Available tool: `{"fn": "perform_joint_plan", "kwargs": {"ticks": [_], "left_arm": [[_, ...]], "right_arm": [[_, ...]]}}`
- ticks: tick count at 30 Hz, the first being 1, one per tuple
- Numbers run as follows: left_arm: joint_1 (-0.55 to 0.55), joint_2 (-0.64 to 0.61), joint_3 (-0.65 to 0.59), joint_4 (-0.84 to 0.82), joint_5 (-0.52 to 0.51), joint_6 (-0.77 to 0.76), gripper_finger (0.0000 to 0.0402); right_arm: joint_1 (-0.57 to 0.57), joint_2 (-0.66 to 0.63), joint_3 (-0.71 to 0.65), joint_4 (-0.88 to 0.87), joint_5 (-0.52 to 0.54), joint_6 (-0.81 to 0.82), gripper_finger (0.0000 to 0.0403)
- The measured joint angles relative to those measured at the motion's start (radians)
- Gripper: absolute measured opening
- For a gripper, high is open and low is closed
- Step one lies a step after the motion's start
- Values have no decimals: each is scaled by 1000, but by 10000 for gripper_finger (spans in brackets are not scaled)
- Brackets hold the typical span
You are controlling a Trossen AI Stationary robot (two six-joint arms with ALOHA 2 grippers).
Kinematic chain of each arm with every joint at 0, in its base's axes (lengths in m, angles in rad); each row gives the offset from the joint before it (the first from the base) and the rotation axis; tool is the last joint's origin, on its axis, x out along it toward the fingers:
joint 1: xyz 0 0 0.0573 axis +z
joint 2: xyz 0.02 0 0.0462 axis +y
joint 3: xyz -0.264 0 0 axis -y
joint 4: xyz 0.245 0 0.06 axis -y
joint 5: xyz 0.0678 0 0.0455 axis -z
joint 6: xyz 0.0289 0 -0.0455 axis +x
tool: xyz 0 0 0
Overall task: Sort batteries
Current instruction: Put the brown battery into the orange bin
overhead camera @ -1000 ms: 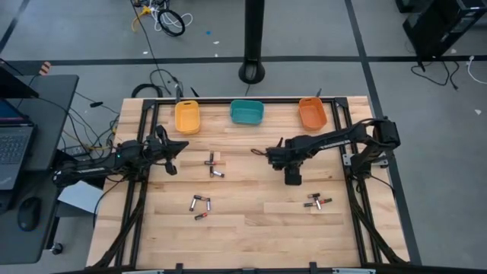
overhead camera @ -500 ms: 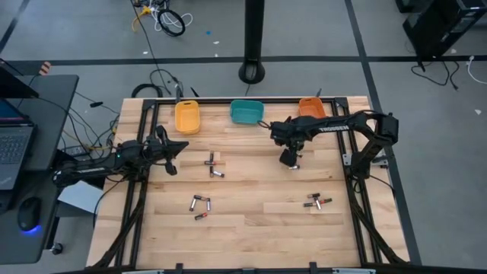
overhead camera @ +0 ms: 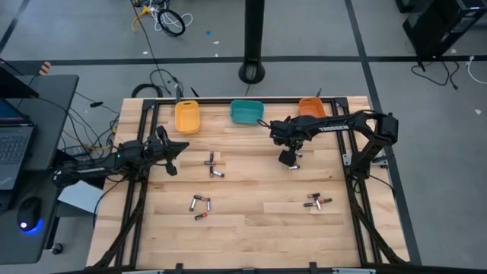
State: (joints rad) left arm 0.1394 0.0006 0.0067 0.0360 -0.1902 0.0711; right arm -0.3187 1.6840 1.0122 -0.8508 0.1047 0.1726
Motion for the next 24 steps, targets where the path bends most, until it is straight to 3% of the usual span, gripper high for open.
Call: {"fn": "perform_joint_plan", "kwargs": {"ticks": [24], "left_arm": [[0, 0, 0, 0, 0, 0, 15]], "right_arm": [[-34, 1, -72, 113, 0, -48, 306]]}}
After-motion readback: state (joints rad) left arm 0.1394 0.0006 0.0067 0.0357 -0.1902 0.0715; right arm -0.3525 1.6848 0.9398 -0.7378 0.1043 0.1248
